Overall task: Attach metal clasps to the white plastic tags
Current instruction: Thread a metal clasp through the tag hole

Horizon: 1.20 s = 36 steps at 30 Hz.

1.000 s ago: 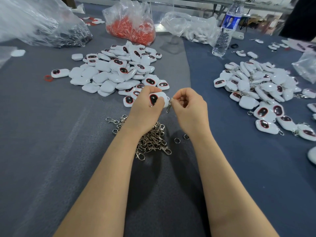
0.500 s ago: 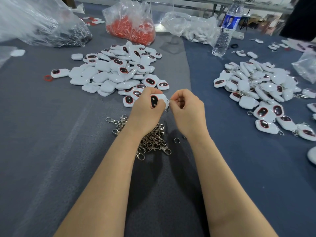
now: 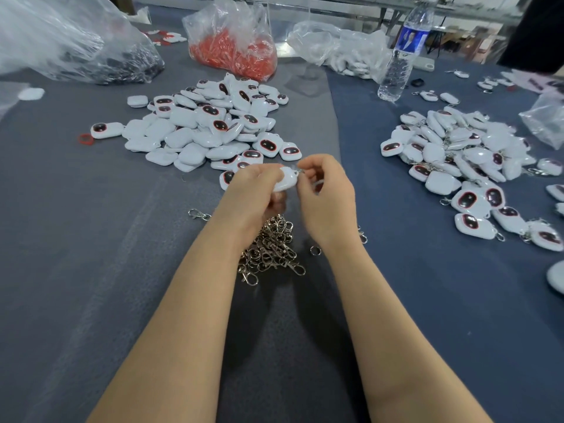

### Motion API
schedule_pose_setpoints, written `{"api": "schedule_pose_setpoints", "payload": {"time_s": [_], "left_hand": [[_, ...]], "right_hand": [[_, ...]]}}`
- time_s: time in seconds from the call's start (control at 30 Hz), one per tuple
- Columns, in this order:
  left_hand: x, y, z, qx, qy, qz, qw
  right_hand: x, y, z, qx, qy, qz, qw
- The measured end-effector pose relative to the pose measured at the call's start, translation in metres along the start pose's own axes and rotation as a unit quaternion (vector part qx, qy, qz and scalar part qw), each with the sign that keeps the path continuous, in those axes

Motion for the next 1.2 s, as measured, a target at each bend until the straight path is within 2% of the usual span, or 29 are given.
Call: {"api": "schedule_pose_setpoints", "payload": {"time_s": [0.07, 0.17, 0.27, 0.33, 0.43, 0.5, 0.53, 0.6, 0.67, 0.7, 0.77, 0.83, 0.9, 0.93, 1.0, 1.07, 1.2], "left_hand": [[-0.003, -0.001, 0.004, 0.066, -0.117, 0.018, 0.991], [-0.009, -0.003, 0.008, 0.145, -0.229, 0.068, 0.960], [-0.014, -0.006, 0.009, 0.193, -0.286, 0.094, 0.934], [-0.012, -0.006, 0.012, 0.196, -0.279, 0.075, 0.937], [-0.002, -0.001, 0.009, 0.120, -0.174, 0.002, 0.977], [0.004, -0.001, 0.001, 0.029, -0.015, -0.045, 0.998], [0.006, -0.003, -0.005, -0.026, 0.100, -0.065, 0.992], [0.003, -0.007, -0.016, -0.138, 0.290, -0.068, 0.944], [-0.002, -0.009, -0.019, -0.193, 0.341, -0.041, 0.919], [-0.003, -0.008, -0.019, -0.197, 0.326, -0.038, 0.924], [-0.001, -0.005, -0.015, -0.156, 0.213, -0.047, 0.963], [-0.002, -0.003, -0.005, -0.070, 0.048, -0.048, 0.995], [-0.005, -0.003, 0.005, 0.020, -0.102, -0.031, 0.994], [-0.008, -0.004, 0.009, 0.060, -0.166, -0.016, 0.984], [-0.011, -0.005, 0.013, 0.120, -0.254, 0.006, 0.960], [-0.011, -0.007, 0.016, 0.159, -0.289, 0.005, 0.944], [-0.015, -0.011, 0.020, 0.219, -0.338, 0.011, 0.915]], "right_hand": [[0.001, 0.001, -0.003, -0.038, 0.051, -0.012, 0.998], [0.003, 0.003, -0.003, -0.040, 0.100, -0.010, 0.994], [0.007, 0.003, -0.001, -0.016, 0.111, -0.028, 0.993], [0.009, 0.001, 0.002, 0.012, 0.075, -0.046, 0.996], [0.007, 0.000, 0.006, 0.065, -0.040, -0.033, 0.997], [0.002, 0.001, 0.005, 0.076, -0.082, 0.004, 0.994], [0.000, 0.002, 0.004, 0.075, -0.096, 0.023, 0.992], [-0.002, 0.002, 0.001, 0.070, -0.116, 0.047, 0.990], [-0.003, 0.003, -0.003, 0.049, -0.103, 0.052, 0.992], [-0.003, 0.003, -0.006, 0.014, -0.057, 0.054, 0.997], [-0.006, 0.004, -0.015, -0.084, 0.086, 0.065, 0.991], [-0.012, 0.003, -0.021, -0.156, 0.190, 0.088, 0.965], [-0.015, 0.001, -0.022, -0.180, 0.248, 0.093, 0.947], [-0.015, 0.001, -0.020, -0.176, 0.254, 0.083, 0.947], [-0.009, 0.002, -0.018, -0.141, 0.191, 0.042, 0.970], [-0.002, 0.002, -0.013, -0.094, 0.114, -0.001, 0.989], [0.005, -0.001, -0.004, -0.039, 0.062, -0.051, 0.996]]}}
Point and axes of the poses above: each hand's wrist, its own y-axis towards the middle knuckle, its own x-axis out of the back of the hand, z = x × y, the point moved 6 cm from there along y, towards the middle knuckle, and after that the axes turned 11 degrees about -y, right-handed, at the moved point
